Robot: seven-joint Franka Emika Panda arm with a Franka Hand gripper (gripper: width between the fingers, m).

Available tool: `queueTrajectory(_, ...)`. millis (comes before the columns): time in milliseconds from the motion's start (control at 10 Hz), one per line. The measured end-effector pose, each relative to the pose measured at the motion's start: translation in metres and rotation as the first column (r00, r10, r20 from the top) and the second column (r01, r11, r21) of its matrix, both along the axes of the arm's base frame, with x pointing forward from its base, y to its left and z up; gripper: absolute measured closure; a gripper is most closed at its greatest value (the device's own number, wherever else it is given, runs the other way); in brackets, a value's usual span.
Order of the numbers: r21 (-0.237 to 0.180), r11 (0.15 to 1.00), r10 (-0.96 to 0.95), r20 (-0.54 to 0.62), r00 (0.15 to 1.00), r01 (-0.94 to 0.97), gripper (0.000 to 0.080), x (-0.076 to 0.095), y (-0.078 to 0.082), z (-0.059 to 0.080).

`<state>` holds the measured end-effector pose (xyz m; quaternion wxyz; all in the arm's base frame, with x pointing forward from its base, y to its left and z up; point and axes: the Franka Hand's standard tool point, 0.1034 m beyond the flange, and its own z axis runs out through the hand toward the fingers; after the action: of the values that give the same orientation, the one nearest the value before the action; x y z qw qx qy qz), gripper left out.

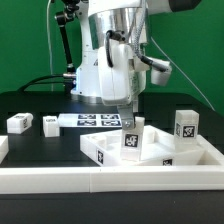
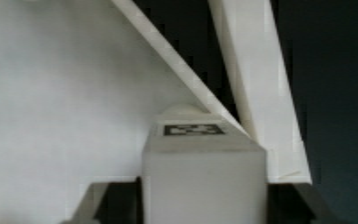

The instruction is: Assemble square table

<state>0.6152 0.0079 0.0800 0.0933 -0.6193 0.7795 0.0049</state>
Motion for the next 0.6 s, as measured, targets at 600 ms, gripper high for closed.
queueTrajectory(600, -0.067, 0.868, 0.495, 0.018, 0.869, -0.493, 0.015, -0.0008, 0.0014, 0.0007)
